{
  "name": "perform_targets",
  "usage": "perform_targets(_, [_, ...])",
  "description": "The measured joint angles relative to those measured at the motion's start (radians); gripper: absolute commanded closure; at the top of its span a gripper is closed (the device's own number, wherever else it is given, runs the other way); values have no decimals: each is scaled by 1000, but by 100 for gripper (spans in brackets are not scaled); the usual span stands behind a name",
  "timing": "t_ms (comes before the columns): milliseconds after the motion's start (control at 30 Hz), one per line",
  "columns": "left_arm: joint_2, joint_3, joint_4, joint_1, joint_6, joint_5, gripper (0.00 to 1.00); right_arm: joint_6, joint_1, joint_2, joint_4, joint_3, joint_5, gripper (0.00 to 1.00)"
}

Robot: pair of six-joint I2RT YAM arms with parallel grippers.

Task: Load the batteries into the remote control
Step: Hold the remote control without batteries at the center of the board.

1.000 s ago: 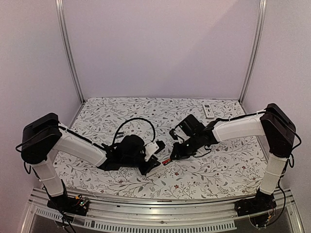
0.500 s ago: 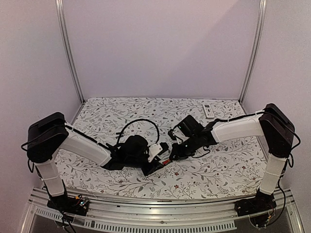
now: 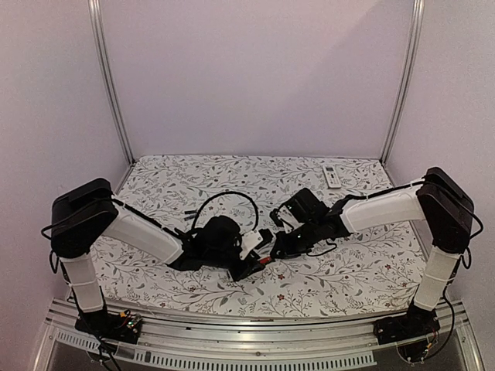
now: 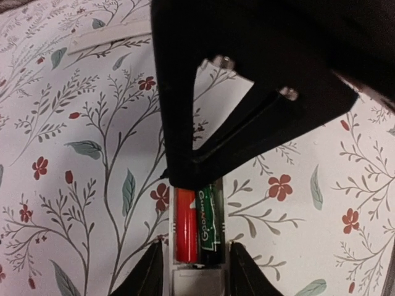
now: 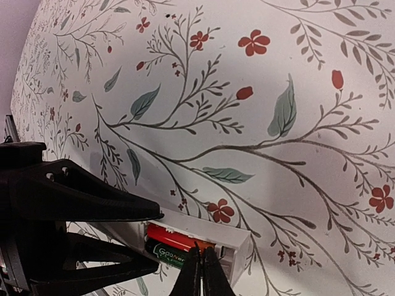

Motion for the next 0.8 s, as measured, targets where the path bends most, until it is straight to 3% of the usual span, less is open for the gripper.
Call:
perform_targets(533, [-1,-3,13,-2,-35,70,64,58,15,-43,67,-77,6,95])
perform_targets(800, [-109,-80,42,11,-28,147,65,28,26,-57,-56,-38,10,90])
